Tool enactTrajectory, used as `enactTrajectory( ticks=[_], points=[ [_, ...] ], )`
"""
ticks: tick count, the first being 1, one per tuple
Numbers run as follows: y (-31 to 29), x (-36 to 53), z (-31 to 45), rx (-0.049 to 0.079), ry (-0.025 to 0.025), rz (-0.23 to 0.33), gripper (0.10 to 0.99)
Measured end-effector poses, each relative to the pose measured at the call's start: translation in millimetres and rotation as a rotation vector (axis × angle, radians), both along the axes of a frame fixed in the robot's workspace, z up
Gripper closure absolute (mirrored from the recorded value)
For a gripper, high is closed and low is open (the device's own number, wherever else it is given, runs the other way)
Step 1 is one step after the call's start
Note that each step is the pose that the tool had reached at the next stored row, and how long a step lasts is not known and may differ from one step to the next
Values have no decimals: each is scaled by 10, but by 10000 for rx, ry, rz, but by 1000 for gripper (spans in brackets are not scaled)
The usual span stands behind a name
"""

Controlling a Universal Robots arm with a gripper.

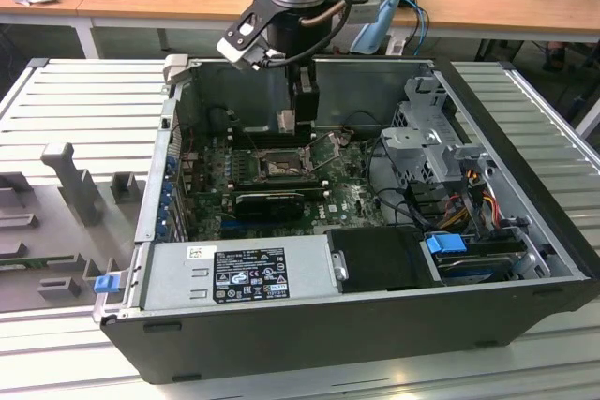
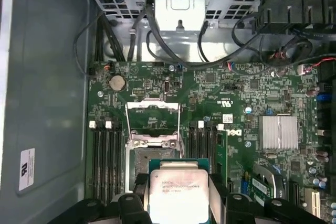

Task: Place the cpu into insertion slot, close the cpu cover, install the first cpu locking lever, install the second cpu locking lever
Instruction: 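Place the cpu into insertion slot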

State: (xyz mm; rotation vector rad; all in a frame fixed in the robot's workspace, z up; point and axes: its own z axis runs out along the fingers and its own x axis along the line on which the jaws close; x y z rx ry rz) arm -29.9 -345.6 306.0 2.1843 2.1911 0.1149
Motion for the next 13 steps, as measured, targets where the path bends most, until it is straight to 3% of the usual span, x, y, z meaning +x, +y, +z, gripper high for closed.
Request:
enactTrajectory(
  ticks=[13],
  points=[
    [0,-3,-131,4,20,-14,545]
  ],
)
